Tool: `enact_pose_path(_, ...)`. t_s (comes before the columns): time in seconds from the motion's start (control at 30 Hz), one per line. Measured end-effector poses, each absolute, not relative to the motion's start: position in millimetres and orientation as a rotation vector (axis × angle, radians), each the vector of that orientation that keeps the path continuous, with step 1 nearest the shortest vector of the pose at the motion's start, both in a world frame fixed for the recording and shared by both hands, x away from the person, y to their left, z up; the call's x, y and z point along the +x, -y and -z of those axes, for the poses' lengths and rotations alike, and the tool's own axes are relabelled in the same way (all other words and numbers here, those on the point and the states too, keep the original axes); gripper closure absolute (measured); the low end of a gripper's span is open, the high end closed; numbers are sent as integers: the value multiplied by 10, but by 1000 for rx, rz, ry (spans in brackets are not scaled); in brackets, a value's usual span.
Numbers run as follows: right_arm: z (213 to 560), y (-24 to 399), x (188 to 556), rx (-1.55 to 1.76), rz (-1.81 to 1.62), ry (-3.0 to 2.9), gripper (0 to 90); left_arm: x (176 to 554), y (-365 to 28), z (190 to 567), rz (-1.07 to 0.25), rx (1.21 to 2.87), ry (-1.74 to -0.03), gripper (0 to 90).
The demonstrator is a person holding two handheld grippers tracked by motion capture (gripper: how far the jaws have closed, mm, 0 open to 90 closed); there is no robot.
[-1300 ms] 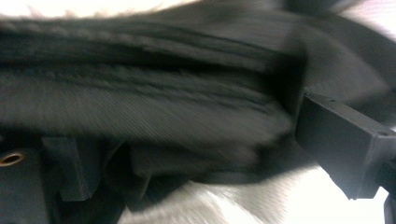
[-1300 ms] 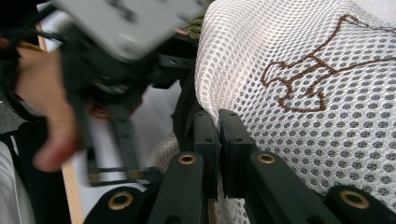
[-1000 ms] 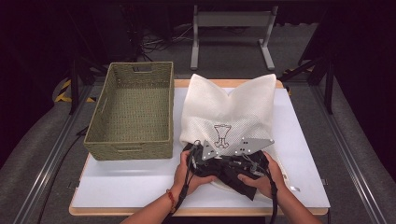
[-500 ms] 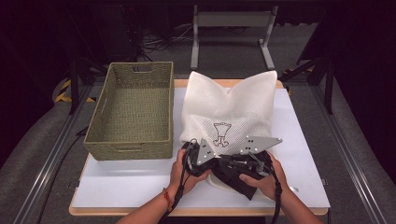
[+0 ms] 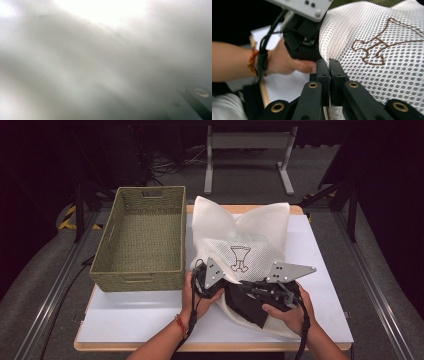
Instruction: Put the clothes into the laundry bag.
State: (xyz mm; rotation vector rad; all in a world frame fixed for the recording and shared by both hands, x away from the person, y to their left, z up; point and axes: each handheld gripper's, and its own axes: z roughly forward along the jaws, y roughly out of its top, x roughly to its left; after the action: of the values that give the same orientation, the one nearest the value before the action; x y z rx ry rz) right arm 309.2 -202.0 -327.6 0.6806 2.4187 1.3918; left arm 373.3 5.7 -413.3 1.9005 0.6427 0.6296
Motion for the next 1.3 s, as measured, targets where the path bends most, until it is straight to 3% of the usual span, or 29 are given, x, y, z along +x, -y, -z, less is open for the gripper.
enact_pose_path(0.33, 3559, 2092, 3222, 747, -1209, -2499, 875, 3845, 15, 4280, -704, 1971, -665, 721)
enact_pose_path(0.43, 3646, 2129, 3220, 761, -1184, -2499, 873, 3798, -41, 4269, -561, 1954, -643, 613)
enact_pose_path(0.6, 3697, 2126, 3216, 752, -1196, -2483, 873, 3648, -215, 4231, -367, 1963, -575, 344)
enact_pose_path(0.73, 3659, 2119, 3208, 740, -1203, -2449, 874, 3533, -200, 4139, -379, 2041, -545, 201)
enact_pose_path(0.87, 3627, 2121, 3205, 735, -1217, -2425, 874, 3339, -266, 4030, -404, 2111, -513, 179)
enact_pose_path(0.97, 3632, 2115, 3198, 724, -1221, -2429, 874, 3079, -293, 4078, -552, 2195, -459, 175)
enact_pose_path(1.17, 3655, 2108, 3199, 730, -1222, -2434, 873, 2906, -242, 4104, -553, 2169, -388, 196)
enact_pose_path(1.3, 3667, 2123, 3203, 735, -1227, -2440, 872, 3050, -170, 4162, -451, 2162, -420, 198)
